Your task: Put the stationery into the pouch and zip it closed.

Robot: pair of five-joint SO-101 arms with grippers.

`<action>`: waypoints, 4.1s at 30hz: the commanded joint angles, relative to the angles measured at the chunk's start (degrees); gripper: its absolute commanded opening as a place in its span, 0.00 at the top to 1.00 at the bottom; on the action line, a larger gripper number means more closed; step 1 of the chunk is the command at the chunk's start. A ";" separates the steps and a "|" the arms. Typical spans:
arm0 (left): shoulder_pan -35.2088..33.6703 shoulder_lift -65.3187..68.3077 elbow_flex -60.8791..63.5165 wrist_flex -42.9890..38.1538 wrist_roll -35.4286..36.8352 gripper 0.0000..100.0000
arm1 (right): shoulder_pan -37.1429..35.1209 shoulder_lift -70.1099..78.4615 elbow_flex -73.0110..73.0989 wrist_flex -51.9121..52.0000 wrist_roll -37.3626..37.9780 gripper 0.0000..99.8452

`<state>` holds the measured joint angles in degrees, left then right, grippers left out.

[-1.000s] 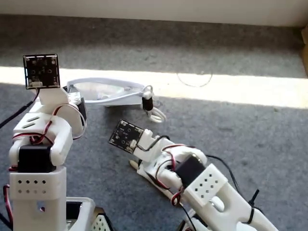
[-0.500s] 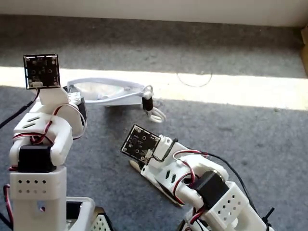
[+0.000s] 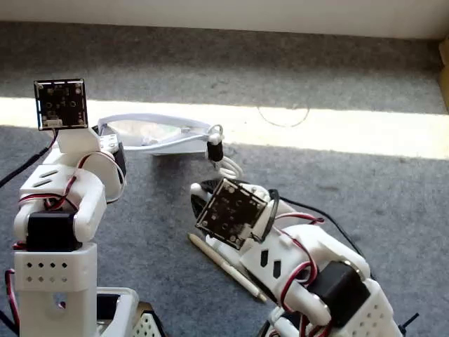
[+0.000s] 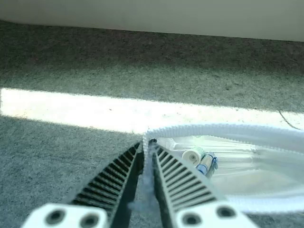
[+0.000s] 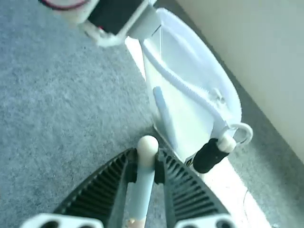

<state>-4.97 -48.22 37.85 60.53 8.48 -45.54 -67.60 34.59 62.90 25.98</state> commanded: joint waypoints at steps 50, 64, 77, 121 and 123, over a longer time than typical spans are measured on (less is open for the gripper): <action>-0.40 2.07 3.82 -0.09 0.09 0.99 | -4.97 -0.92 -0.75 -50.59 0.09 0.99; -0.57 2.07 3.82 -0.09 0.00 0.99 | -4.62 7.69 5.41 -57.71 0.53 0.99; -0.57 1.98 3.74 -0.09 0.00 0.99 | -4.53 10.15 5.23 -48.48 7.30 0.98; -0.66 1.98 3.74 -0.09 -0.18 0.99 | -4.18 10.24 2.51 -37.23 11.78 0.89; -0.66 1.98 3.74 -0.09 -0.18 0.99 | -3.82 11.12 -1.71 -31.25 11.69 0.89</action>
<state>-5.05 -48.22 38.46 60.53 8.48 -49.93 -57.32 39.34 25.45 37.41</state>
